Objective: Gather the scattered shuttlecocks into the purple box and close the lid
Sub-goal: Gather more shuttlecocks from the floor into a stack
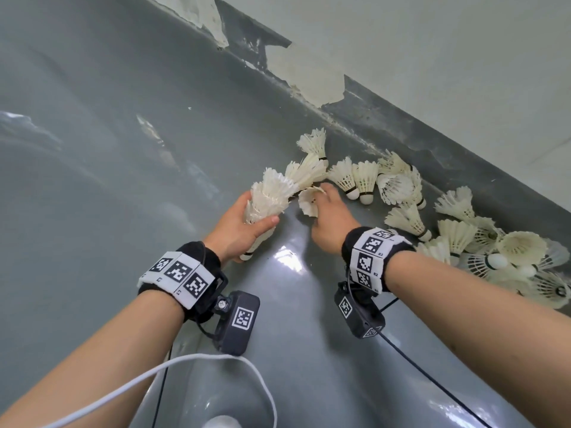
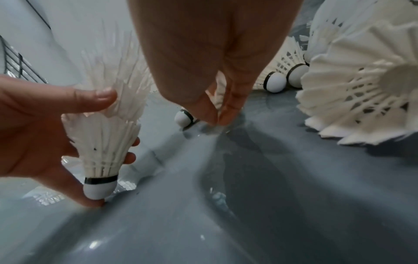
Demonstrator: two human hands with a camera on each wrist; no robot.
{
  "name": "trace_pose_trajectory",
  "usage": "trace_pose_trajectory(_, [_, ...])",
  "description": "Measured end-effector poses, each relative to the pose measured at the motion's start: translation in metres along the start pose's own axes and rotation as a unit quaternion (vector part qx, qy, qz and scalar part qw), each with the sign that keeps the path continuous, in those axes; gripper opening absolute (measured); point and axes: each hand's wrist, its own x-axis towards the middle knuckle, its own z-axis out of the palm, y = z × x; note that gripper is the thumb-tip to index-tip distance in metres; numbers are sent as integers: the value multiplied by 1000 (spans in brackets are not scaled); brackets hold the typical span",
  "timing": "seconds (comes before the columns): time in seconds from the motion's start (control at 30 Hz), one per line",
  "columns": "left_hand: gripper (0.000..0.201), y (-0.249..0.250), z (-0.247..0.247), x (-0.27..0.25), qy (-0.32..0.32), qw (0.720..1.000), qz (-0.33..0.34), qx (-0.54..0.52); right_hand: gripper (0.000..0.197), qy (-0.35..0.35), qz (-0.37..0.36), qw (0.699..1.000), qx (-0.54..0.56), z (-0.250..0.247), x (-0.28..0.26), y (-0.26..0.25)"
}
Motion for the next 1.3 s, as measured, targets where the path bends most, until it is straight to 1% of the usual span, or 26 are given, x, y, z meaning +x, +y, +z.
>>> trace_pose_trajectory(0.07, [56,1,1,0,-5,1000,0,11,66,45,19,998,46,-6,-2,0])
trace_pose_trajectory(0.13, [60,4,2,0,-6,1000,6,25,58,106,21,990,96,-16,-4,0])
trace_pose_trajectory(0.2, [60,5,4,1,-11,999,9,37,42,173,13,974,146,-25,-4,-1])
trace_pose_trajectory(0.27, [61,6,8,3,-24,998,5,55,38,216,18,950,223,-33,-3,-3])
trace_pose_trajectory(0.3, [61,6,9,4,-30,998,3,62,38,223,24,940,256,-36,-2,-6])
trace_pose_trajectory(0.33, [62,6,10,4,-32,997,2,65,42,219,28,935,277,-37,0,-8])
trace_pose_trajectory(0.4, [63,6,14,5,-37,997,4,68,47,184,20,941,284,-37,-1,-11])
trace_pose_trajectory(0.53, [62,8,18,6,-52,995,26,81,41,96,-34,962,255,-31,-6,-14])
trace_pose_trajectory(0.6, [70,6,16,7,-51,994,38,91,39,68,-19,970,234,-29,-5,-15])
trace_pose_trajectory(0.63, [74,5,14,6,-46,994,40,91,43,54,-10,970,236,-30,-5,-16])
trace_pose_trajectory(0.7, [72,4,11,4,-34,995,41,89,49,42,-8,963,264,-32,-4,-19])
trace_pose_trajectory(0.73, [68,5,9,4,-25,995,42,88,46,55,-19,958,281,-32,-3,-21])
trace_pose_trajectory(0.77, [64,6,7,3,-15,995,44,85,39,88,-35,950,297,-33,-4,-24])
trace_pose_trajectory(0.8, [62,7,5,4,-2,996,46,79,33,146,-45,938,312,-33,-2,-27])
trace_pose_trajectory(0.83, [60,8,3,4,13,996,49,74,30,213,-43,919,330,-34,1,-28])
trace_pose_trajectory(0.87, [60,8,0,5,29,996,52,68,30,265,-27,901,342,-34,5,-29])
trace_pose_trajectory(0.9, [59,8,-3,6,40,996,53,65,33,291,-5,894,340,-34,12,-27])
trace_pose_trajectory(0.93, [59,7,-7,6,46,995,55,63,37,293,14,900,323,-32,19,-24])
trace_pose_trajectory(1.0, [59,5,-13,8,45,996,49,65,49,248,31,937,243,-27,31,-14])
trace_pose_trajectory(1.07, [59,0,-21,11,44,996,47,65,57,169,7,977,133,-19,35,-8])
trace_pose_trajectory(1.1, [59,-4,-24,12,46,996,45,63,60,129,-10,988,80,-15,37,-7])
trace_pose_trajectory(1.13, [59,-7,-27,13,50,996,43,62,61,96,-22,995,32,-12,38,-7])
trace_pose_trajectory(1.2, [59,-11,-28,14,53,996,39,61,61,50,-14,998,-39,-5,40,-9])
trace_pose_trajectory(1.27, [59,-11,-27,14,53,996,38,58,56,36,-4,996,-77,0,41,-12])
trace_pose_trajectory(1.3, [59,-10,-26,14,51,996,36,62,50,46,-9,995,-86,2,41,-14])
